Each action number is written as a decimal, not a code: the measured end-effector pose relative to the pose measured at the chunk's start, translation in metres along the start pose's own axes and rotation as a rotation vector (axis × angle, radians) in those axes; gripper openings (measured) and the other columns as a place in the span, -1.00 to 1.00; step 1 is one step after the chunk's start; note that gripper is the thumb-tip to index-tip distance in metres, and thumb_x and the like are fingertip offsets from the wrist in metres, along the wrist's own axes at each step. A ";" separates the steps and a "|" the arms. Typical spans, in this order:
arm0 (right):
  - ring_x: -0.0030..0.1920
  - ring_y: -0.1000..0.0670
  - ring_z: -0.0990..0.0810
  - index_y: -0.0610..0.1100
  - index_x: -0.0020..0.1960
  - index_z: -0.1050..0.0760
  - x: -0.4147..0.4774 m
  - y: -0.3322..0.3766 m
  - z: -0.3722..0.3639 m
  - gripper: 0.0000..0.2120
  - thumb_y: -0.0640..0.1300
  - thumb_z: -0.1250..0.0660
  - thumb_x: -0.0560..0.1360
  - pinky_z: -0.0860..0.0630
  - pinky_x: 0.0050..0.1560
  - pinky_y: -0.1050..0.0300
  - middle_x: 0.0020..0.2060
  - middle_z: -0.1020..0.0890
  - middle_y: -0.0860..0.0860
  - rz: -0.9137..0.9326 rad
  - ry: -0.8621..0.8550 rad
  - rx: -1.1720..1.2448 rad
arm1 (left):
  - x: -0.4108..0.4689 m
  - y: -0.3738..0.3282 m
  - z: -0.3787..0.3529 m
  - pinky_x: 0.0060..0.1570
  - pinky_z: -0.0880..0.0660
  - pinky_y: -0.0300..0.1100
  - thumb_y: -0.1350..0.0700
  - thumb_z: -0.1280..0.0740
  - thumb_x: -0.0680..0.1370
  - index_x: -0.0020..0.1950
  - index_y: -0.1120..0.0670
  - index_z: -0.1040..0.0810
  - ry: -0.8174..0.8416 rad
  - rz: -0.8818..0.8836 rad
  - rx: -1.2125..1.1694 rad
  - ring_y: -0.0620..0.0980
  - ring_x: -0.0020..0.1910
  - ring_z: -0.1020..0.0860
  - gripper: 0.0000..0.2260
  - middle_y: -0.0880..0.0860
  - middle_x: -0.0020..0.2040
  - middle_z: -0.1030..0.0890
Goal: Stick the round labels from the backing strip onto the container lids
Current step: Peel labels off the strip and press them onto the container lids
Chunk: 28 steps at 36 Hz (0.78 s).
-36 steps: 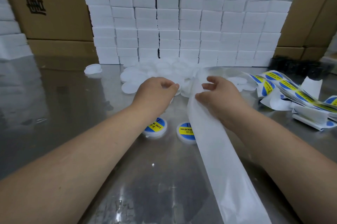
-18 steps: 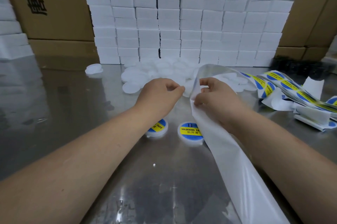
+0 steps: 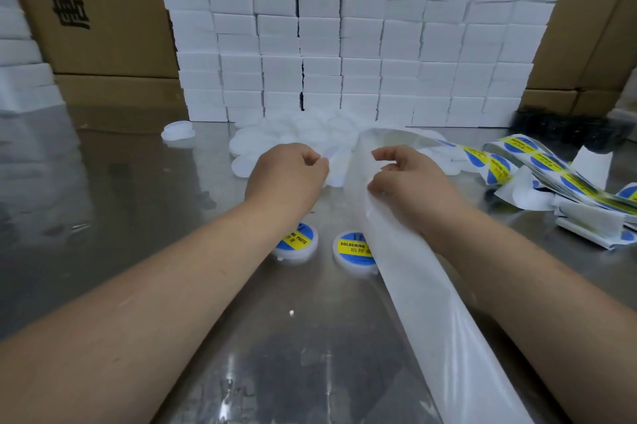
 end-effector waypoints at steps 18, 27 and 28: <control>-0.38 0.37 -0.44 0.10 -0.21 -0.52 -0.003 0.007 0.004 -0.57 -0.41 -0.09 0.35 -0.29 -0.38 0.55 -0.36 -0.55 0.28 0.269 -0.093 -0.177 | -0.003 -0.009 0.011 -0.18 -0.26 -0.19 -0.12 -0.19 0.54 -0.25 -0.03 -0.55 -0.136 -0.046 0.125 0.01 -0.14 -0.41 -0.72 0.00 -0.12 -0.48; -0.37 0.16 -0.46 -0.04 -0.36 -0.58 -0.001 0.003 0.006 -0.70 -0.02 -0.22 0.48 -0.29 -0.30 0.21 -0.48 -0.61 0.14 0.054 -0.074 0.029 | -0.010 -0.018 0.015 -0.02 -0.31 -0.16 -0.18 -0.24 0.51 -0.04 0.01 -0.62 -0.148 -0.194 0.195 -0.01 0.01 -0.45 -0.69 -0.07 -0.09 -0.42; -0.38 0.14 -0.46 -0.04 -0.37 -0.58 -0.001 0.003 0.007 -0.66 0.03 -0.20 0.50 -0.30 -0.30 0.19 -0.49 -0.61 0.13 0.030 -0.078 0.046 | -0.011 -0.019 0.015 0.00 -0.32 -0.15 -0.18 -0.25 0.50 -0.03 0.02 -0.62 -0.151 -0.212 0.199 -0.01 0.02 -0.45 -0.69 -0.06 -0.07 -0.45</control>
Point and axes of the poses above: each hand's wrist, its own x-axis towards the middle knuckle, its own z-axis out of the back of the hand, y = z × x, the point moved 3 cm from there along x, towards the middle knuckle
